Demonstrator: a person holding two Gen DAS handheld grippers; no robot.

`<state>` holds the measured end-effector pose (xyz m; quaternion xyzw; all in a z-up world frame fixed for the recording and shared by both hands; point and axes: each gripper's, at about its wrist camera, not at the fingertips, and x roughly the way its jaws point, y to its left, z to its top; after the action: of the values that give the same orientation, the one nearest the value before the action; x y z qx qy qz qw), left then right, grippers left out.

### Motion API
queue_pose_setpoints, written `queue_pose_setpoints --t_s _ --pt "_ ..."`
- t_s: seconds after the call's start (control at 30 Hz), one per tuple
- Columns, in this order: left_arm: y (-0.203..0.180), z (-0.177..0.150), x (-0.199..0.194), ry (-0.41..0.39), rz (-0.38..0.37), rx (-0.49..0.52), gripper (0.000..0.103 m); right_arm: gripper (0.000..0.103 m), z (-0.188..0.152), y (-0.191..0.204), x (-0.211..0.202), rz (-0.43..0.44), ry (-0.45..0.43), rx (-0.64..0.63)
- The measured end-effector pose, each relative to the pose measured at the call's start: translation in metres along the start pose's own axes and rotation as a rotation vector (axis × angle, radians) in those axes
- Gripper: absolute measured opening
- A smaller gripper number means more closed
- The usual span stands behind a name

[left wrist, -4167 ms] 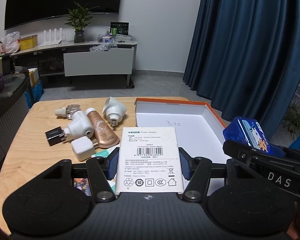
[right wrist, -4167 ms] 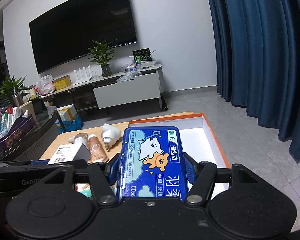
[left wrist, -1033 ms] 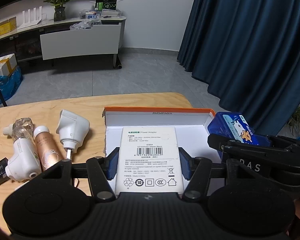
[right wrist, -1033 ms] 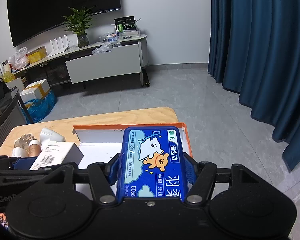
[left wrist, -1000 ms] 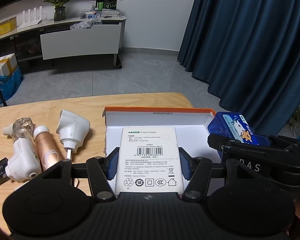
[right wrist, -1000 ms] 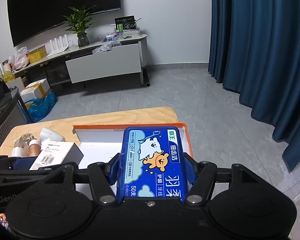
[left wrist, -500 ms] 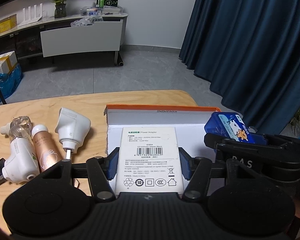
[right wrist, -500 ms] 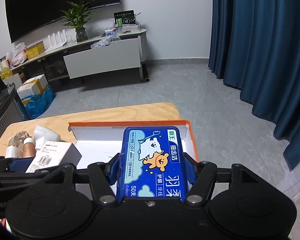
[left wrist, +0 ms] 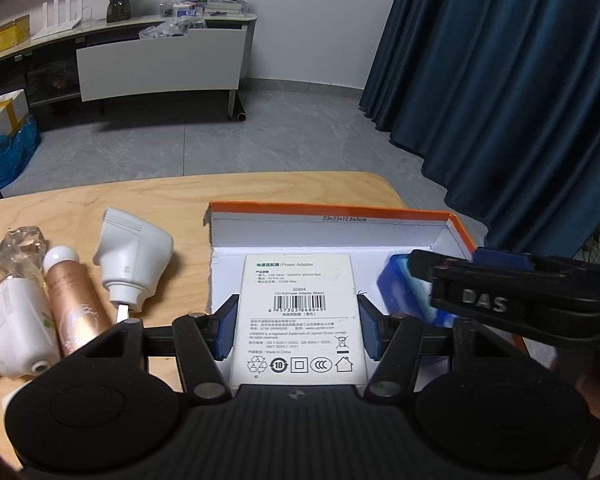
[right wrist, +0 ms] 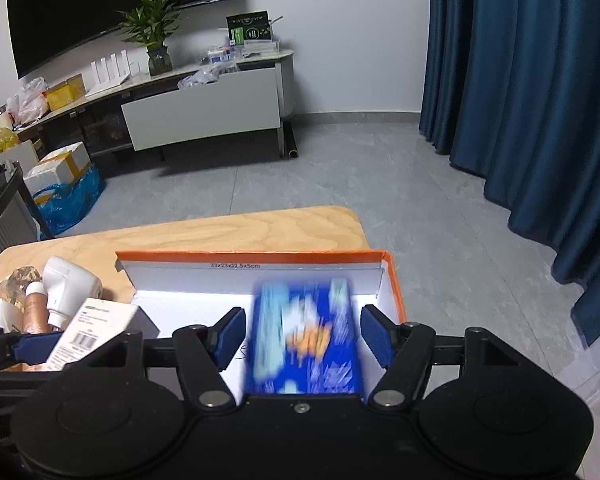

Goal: Organize rigid objects
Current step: 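Lower and release the blue tin in the orange-rimmed box while the left gripper releases the white box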

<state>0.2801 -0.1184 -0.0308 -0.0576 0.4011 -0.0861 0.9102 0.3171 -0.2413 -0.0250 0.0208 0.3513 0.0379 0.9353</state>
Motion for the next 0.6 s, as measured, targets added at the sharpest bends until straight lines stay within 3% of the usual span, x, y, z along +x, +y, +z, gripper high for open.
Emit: queue_pose_setpoints --t_s 0.33,0.43,0.6 --pt "-0.015 0.004 0.026 0.023 -0.054 0.010 0.060 0.078 -0.006 -0.015 -0.037 -0.041 -0.066 0.037" --pt "-0.020 0.004 0.025 0.029 -0.052 0.021 0.074 0.079 -0.008 -0.015 -0.046 -0.059 -0.079 0.029" --pt "-0.017 -0.002 0.006 0.028 -0.031 0.017 0.082 0.080 -0.013 -0.014 -0.060 -0.064 -0.083 0.022"
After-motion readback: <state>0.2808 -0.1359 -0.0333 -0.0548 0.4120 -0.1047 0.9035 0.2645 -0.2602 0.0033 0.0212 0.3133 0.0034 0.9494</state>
